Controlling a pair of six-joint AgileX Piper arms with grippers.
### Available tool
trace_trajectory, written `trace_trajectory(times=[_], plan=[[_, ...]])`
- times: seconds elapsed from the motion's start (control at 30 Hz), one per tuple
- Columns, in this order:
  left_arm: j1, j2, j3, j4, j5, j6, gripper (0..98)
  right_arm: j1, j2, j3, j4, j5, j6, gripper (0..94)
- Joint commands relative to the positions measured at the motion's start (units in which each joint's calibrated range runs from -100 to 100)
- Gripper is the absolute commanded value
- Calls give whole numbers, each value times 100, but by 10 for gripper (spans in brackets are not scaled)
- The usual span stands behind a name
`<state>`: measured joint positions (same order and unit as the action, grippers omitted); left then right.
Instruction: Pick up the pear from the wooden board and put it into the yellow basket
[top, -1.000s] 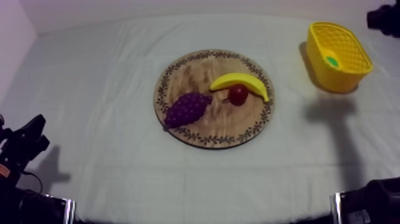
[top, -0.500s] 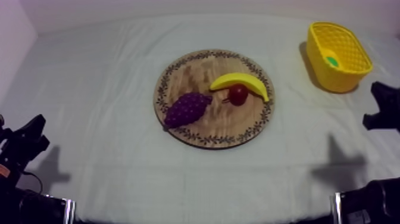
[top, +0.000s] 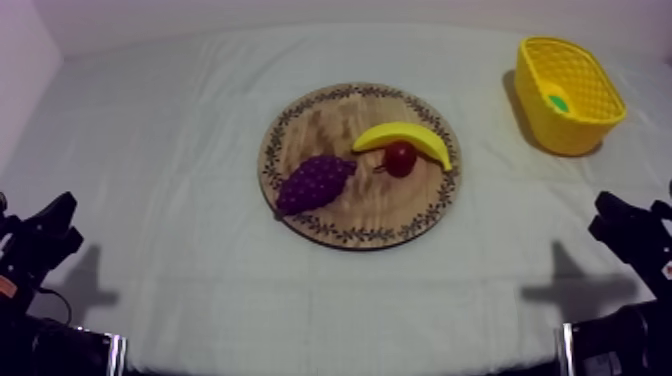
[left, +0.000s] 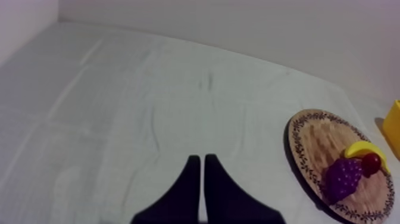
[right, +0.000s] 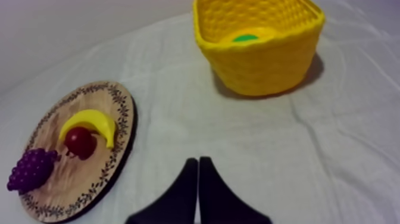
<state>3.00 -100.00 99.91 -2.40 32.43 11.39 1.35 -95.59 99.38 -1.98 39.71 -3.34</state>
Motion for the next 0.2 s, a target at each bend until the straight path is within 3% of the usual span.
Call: trace_trajectory(times=[0.0, 0.1, 0.17], plan=[[0, 0, -2, -2, -1, 1, 1, -2, -6, 13, 42, -217, 917, 3], [0, 0, -2, -2, -1, 2, 1, -4, -7, 30, 69, -225, 1503, 3], [0, 0, -2, -2, -1, 2, 1, -5, -8, 35, 77, -227, 1682, 3]])
